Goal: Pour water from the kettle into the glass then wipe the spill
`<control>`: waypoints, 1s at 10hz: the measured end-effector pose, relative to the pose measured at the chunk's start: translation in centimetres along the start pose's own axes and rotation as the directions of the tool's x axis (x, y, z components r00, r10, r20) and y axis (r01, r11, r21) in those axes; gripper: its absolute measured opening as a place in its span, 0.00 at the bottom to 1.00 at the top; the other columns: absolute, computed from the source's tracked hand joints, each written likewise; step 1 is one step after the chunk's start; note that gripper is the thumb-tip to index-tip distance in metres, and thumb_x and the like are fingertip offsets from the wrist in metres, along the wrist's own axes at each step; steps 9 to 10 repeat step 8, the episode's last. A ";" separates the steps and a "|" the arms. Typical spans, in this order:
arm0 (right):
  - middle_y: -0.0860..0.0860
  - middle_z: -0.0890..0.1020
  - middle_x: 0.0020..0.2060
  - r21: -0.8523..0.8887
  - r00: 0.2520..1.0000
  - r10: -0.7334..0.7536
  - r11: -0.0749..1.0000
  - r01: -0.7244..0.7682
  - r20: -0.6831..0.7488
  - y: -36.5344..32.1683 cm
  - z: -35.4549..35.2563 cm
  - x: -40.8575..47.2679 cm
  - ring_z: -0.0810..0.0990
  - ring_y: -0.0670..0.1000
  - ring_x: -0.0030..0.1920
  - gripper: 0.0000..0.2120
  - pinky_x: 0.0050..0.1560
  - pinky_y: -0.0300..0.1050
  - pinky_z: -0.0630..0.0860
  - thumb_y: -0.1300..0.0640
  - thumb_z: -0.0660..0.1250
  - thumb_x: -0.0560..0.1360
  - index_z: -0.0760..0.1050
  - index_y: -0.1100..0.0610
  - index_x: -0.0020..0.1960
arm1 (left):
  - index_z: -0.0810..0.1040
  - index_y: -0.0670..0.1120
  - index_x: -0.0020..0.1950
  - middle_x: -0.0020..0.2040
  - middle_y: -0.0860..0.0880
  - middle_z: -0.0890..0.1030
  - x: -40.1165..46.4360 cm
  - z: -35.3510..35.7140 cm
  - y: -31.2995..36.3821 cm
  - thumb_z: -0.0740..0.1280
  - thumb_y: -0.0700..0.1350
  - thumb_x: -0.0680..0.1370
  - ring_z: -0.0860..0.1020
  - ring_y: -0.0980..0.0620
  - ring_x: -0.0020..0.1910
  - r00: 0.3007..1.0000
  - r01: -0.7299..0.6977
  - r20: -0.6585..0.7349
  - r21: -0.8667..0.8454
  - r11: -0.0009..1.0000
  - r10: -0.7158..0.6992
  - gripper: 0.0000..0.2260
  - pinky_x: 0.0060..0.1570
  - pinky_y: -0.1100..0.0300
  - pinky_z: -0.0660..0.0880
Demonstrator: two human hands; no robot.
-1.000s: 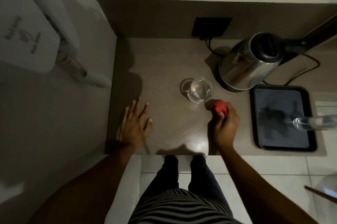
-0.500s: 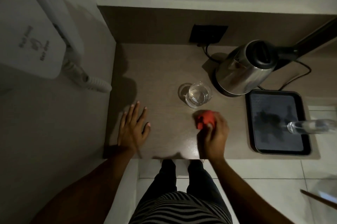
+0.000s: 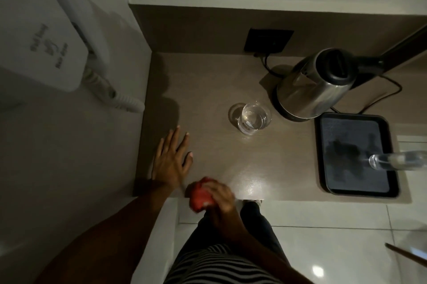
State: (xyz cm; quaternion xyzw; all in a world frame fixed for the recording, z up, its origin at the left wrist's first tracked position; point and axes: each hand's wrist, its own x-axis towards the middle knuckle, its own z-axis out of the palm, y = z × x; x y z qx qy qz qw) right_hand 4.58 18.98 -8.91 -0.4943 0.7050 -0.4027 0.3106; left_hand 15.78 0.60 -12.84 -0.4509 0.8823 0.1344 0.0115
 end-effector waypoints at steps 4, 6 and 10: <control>0.62 0.77 0.64 -0.130 0.756 0.257 0.902 -0.411 -0.603 8.9 -23.1 0.6 0.74 0.63 0.65 0.24 0.68 0.62 0.71 0.45 0.56 0.81 0.73 0.62 0.66 | 0.65 0.47 0.77 0.81 0.43 0.61 -0.5 0.1 3.6 0.44 0.63 0.81 0.59 0.43 0.80 0.996 -0.060 0.075 0.024 0.998 0.058 0.31 0.75 0.42 0.59; 0.61 0.56 0.80 -0.491 0.848 0.388 0.694 -0.527 -0.361 13.6 -26.7 0.1 0.56 0.66 0.78 0.40 0.70 0.74 0.64 0.33 0.41 0.77 0.56 0.56 0.80 | 0.56 0.48 0.80 0.82 0.43 0.54 -0.6 -0.7 5.7 0.46 0.63 0.80 0.52 0.40 0.81 0.989 -0.007 0.148 0.112 0.994 -0.009 0.33 0.77 0.41 0.52; 0.52 0.49 0.82 -0.510 0.832 0.450 0.657 -0.555 -0.324 12.3 -27.7 0.3 0.47 0.60 0.81 0.37 0.73 0.74 0.54 0.32 0.43 0.75 0.50 0.47 0.80 | 0.52 0.48 0.81 0.83 0.43 0.52 -0.6 -2.6 7.4 0.44 0.67 0.79 0.51 0.42 0.82 0.985 0.025 0.166 0.102 0.995 -0.041 0.35 0.77 0.43 0.55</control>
